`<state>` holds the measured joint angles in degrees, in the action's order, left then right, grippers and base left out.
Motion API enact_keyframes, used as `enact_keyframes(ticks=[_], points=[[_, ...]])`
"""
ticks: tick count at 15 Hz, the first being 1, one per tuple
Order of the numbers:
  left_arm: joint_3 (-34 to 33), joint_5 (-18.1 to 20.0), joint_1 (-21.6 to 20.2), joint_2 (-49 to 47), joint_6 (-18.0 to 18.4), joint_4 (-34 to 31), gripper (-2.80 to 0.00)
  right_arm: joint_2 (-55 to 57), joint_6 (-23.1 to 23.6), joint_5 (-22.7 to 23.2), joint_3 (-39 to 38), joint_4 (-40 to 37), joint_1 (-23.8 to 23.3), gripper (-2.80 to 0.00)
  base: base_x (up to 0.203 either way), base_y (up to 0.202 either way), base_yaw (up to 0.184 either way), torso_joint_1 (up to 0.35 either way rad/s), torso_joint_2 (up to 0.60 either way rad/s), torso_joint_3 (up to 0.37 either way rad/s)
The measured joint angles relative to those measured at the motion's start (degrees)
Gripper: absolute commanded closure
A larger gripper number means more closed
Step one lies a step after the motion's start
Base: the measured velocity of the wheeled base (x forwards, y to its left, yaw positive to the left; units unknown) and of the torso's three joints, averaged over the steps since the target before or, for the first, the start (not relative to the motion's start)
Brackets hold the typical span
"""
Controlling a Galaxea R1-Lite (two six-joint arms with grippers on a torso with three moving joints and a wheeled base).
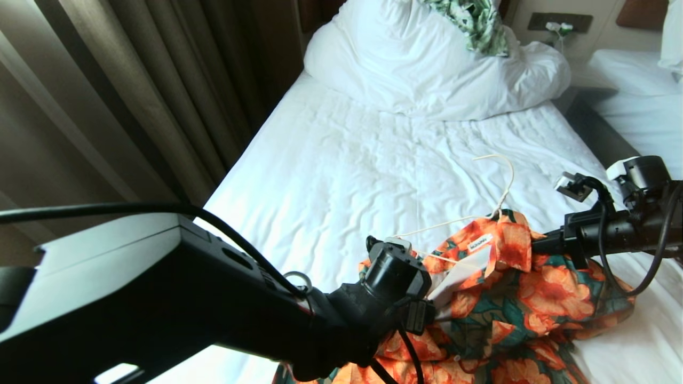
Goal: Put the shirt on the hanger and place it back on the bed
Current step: Hook the other side of the shirt onto the hanger
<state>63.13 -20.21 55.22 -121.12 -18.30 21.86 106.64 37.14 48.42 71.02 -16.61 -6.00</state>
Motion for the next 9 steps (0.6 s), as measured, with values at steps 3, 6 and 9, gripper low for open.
enact_keyframes(ticks=[3,6,9], points=[[-0.33,0.59,-1.25,0.92,0.05,0.16,-2.8,0.0,0.0,0.0,-0.07,0.01,0.05,0.0,0.0,0.0,0.0,0.0,0.0,0.0],[-0.12,0.69,-2.68,-0.27,0.09,1.21,-2.8,0.0,0.0,0.0,-0.05,0.86,0.05,0.0,0.0,0.0,0.0,0.0,0.0,0.0],[-0.12,1.03,-3.62,-1.69,0.17,2.41,0.0,0.05,0.0,0.0,-0.11,1.4,0.05,0.0,0.0,0.0,0.0,0.0,0.0,0.0]])
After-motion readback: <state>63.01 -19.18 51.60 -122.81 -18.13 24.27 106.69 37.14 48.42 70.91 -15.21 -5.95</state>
